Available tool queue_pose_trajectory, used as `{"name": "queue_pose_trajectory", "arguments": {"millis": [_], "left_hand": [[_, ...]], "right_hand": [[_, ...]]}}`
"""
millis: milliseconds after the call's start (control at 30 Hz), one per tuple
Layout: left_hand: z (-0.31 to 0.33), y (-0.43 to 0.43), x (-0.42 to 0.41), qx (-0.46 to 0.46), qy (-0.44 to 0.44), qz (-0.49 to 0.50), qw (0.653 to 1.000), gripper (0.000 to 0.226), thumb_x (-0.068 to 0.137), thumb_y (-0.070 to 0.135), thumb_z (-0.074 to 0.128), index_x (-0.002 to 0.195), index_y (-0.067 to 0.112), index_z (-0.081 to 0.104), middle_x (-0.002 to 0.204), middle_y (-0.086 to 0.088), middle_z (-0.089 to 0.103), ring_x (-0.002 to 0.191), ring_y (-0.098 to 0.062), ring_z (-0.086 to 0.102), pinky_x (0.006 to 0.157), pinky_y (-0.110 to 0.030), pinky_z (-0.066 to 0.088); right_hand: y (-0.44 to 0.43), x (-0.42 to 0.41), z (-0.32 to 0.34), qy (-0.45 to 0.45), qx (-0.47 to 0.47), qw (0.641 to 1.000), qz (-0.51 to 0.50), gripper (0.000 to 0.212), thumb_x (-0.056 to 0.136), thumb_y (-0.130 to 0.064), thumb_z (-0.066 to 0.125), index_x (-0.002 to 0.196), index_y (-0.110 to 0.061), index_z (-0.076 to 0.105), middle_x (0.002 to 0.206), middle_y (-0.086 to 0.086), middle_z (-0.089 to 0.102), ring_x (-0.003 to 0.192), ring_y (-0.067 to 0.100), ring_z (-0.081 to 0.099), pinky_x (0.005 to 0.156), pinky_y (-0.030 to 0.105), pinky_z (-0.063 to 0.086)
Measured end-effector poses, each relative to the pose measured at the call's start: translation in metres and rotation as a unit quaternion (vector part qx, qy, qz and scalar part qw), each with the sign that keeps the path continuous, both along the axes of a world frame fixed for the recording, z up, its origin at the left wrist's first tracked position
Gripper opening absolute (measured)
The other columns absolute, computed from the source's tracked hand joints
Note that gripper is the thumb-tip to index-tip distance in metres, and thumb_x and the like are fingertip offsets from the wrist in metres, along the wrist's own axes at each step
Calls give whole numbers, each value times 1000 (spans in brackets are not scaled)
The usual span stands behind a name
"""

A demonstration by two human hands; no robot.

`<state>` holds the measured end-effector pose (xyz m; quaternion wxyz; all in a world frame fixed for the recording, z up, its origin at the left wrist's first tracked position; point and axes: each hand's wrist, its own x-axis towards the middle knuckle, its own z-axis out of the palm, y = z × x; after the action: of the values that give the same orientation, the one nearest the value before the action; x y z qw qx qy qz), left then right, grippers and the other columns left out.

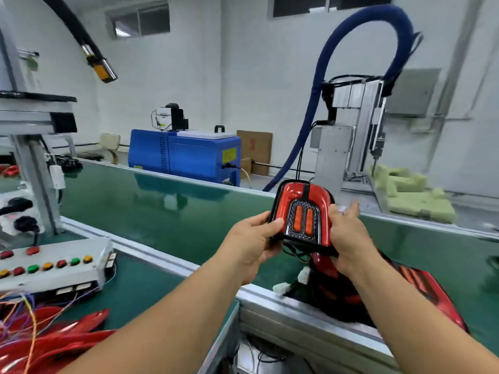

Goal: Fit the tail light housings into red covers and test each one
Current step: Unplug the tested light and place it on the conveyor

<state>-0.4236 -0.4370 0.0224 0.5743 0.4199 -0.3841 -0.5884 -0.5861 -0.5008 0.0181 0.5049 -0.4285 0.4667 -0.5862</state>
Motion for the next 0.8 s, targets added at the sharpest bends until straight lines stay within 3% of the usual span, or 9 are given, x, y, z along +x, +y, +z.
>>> {"name": "queue_pose_trajectory", "arguments": {"millis": [67, 133, 200, 333, 400, 500, 600, 700, 800], "left_hand": [[6, 2, -32, -11, 21, -29, 999, 29, 93, 7, 62, 123, 6, 64, 97, -6, 72, 67, -10, 67, 59, -21, 55], [12, 4, -64, -18, 37, -57, 998, 33, 92, 7, 64, 125, 4, 61, 109, -12, 72, 74, -14, 70, 62, -25, 58], [15, 4, -92, -20, 31, -85, 996, 33, 91, 10, 66, 124, 5, 62, 113, -15, 72, 79, -16, 70, 70, -29, 61], [6, -1, -138, 2, 8, -110, 994, 47, 93, 15, 66, 136, 7, 52, 119, -11, 69, 90, -16, 67, 79, -28, 58], [-6, -4, -155, 27, -2, -112, 993, 54, 92, 17, 67, 142, 8, 46, 123, -10, 65, 100, -20, 66, 90, -34, 57], [-22, -2, -171, 46, -51, -104, 992, 54, 92, 25, 68, 140, 10, 49, 127, -9, 62, 113, -25, 61, 99, -40, 52], [-27, 1, -178, 10, -223, -81, 971, 54, 93, 42, 62, 136, 11, 54, 131, -2, 59, 123, -25, 55, 107, -36, 43], [-22, -1, -180, -32, -464, -59, 883, 37, 98, 49, 50, 91, 15, 60, 87, 7, 50, 95, -22, 53, 85, -27, 41], [-17, 2, -181, -59, -537, -58, 839, 42, 100, 50, 45, 88, 11, 57, 79, 0, 49, 78, -21, 47, 70, -29, 40]], "right_hand": [[10, -37, 10, -21, 5, 1000, -20, 73, 103, -31, 46, 152, -41, -8, 140, 3, 54, 82, 30, 73, 61, 47, 59], [20, -73, 20, -34, 2, 998, -47, 74, 103, -26, 47, 152, -39, -6, 92, -2, 76, 68, 27, 74, 53, 47, 58], [28, -106, 28, -29, 8, 997, -76, 70, 102, -24, 49, 152, -41, 4, 64, -3, 72, 57, 25, 71, 48, 51, 57], [36, -149, 26, -2, 51, 995, -90, 32, 101, -24, 49, 131, -21, 37, 90, 20, 72, 56, 27, 70, 49, 45, 56], [36, -165, 12, 29, 76, 992, -99, 34, 102, -23, 48, 129, -1, 46, 102, 26, 69, 60, 28, 71, 53, 44, 58], [38, -181, -8, 72, 103, 986, -109, 31, 103, -23, 46, 121, 1, 53, 95, 26, 69, 56, 29, 68, 56, 46, 58], [42, -189, -25, 90, 126, 984, -92, 25, 102, -22, 44, 102, -3, 61, 69, 19, 68, 44, 25, 62, 45, 38, 53], [41, -189, -32, 74, 147, 984, -72, 26, 99, -18, 47, 86, -4, 65, 64, 17, 68, 46, 24, 63, 56, 36, 54], [39, -192, -33, 103, 156, 980, -63, 27, 97, -18, 50, 83, -2, 67, 67, 18, 68, 51, 27, 63, 57, 36, 54]]}}
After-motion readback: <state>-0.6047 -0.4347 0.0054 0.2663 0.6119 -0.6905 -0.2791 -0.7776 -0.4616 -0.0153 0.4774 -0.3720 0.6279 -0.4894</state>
